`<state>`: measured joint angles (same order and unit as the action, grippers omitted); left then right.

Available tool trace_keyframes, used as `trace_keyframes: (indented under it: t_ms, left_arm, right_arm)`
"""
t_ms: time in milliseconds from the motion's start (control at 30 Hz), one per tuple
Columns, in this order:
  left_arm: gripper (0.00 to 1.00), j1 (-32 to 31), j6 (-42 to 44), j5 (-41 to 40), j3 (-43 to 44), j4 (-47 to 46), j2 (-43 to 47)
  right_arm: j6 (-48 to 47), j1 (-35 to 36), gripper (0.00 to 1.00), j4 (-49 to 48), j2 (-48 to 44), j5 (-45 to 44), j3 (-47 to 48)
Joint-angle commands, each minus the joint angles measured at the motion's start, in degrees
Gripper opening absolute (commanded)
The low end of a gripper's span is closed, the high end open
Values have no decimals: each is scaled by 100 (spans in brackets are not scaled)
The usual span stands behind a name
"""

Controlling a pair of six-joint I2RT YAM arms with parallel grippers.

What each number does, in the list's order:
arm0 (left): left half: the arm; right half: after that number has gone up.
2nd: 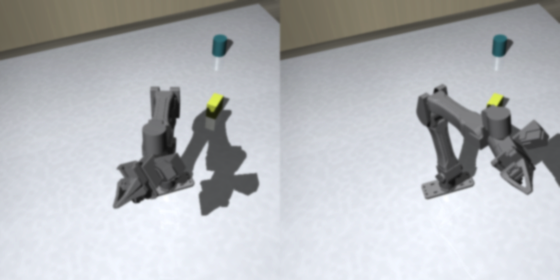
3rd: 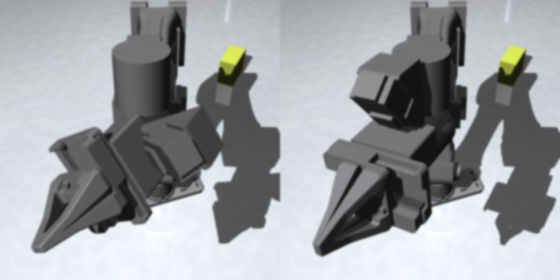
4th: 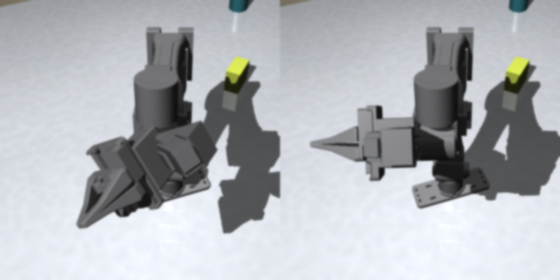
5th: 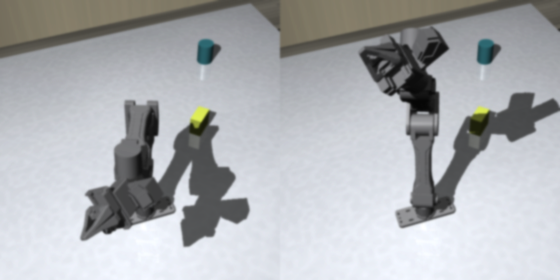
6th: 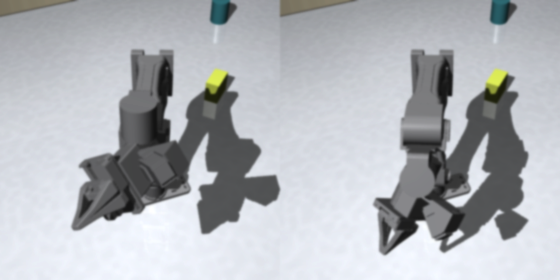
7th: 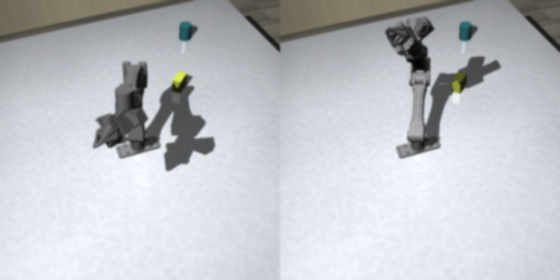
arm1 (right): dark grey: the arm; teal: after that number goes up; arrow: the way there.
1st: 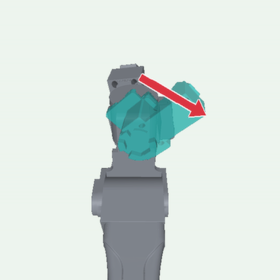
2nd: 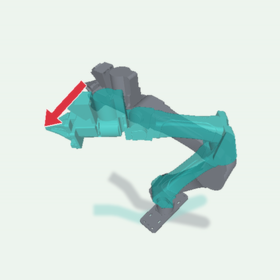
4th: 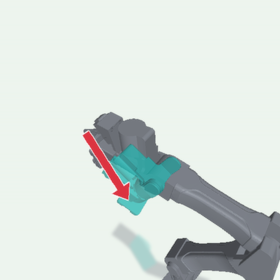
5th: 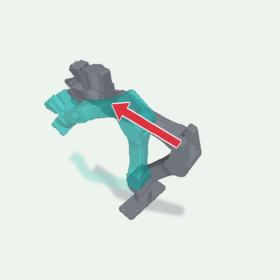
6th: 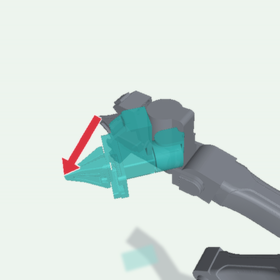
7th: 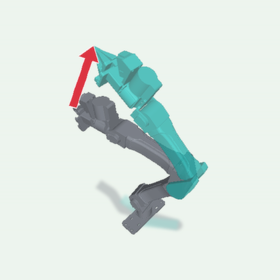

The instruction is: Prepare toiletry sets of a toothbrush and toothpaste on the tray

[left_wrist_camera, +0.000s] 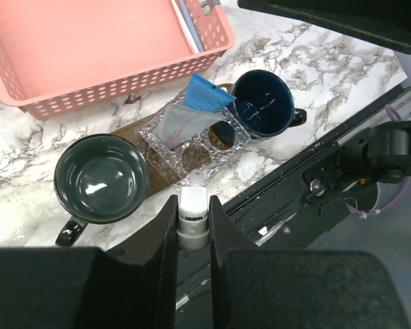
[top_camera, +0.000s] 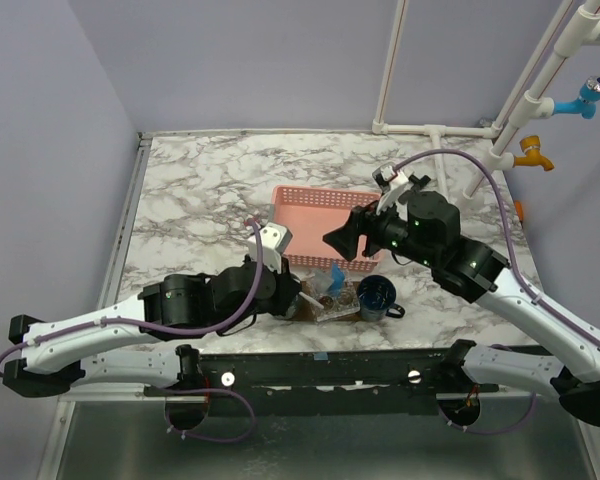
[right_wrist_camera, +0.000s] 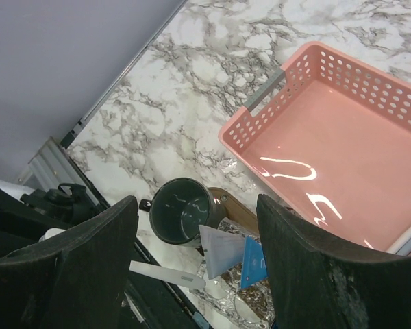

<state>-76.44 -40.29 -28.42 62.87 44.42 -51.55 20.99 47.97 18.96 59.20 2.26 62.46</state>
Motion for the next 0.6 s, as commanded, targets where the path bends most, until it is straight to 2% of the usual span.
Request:
trace_keyframes:
  t_ms: [0, 167, 567]
  left_arm:
    - [0, -280, -167, -609, 378, 249, -124]
    - [0, -452, -251, -872, 628, 451, -240]
    - [0, -607, -347, -1110, 557, 436, -632]
  right_arm:
    - [1, 30, 73, -117, -180, -119, -75]
    - [6, 31, 73, -112, -266, -129, -128]
    - [33, 23, 73, -33, -400, -149, -220]
